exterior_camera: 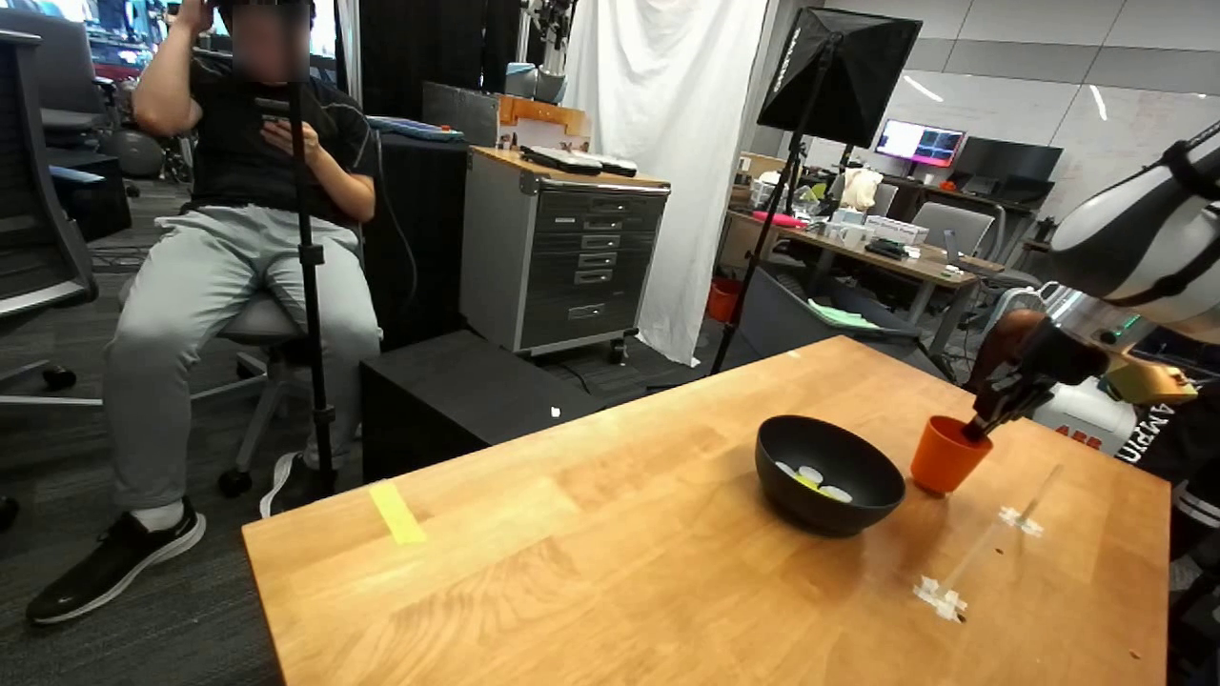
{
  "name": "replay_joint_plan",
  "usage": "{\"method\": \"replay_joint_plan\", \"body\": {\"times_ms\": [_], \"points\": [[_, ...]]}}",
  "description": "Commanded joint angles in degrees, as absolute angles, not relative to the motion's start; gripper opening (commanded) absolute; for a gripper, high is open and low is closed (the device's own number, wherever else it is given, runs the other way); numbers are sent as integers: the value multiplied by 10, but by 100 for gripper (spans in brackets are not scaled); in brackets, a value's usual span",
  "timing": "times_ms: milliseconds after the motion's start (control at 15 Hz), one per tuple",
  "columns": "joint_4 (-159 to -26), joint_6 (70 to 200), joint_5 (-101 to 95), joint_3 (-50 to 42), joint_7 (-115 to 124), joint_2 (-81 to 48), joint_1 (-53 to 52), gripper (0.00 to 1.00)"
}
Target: Pick the cup and pour its contents into the bowl
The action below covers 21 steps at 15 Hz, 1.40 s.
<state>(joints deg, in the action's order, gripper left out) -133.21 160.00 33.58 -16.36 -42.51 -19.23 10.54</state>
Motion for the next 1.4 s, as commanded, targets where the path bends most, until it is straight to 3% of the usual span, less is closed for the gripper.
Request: {"method": "replay_joint_plan", "body": {"times_ms": [0,267,333,467,800,1000,1333], "points": [[-1303,1609,343,-155,-448,-230,118,1],[-1297,1608,340,-157,-449,-236,120,3],[-1299,1607,337,-159,-447,-233,118,30],[-1303,1605,332,-162,-445,-229,115,35],[-1350,1593,278,-191,-417,-175,81,76],[-1390,1593,152,-147,-351,-108,126,98],[-1449,1553,46,-142,-301,35,122,100]]}}
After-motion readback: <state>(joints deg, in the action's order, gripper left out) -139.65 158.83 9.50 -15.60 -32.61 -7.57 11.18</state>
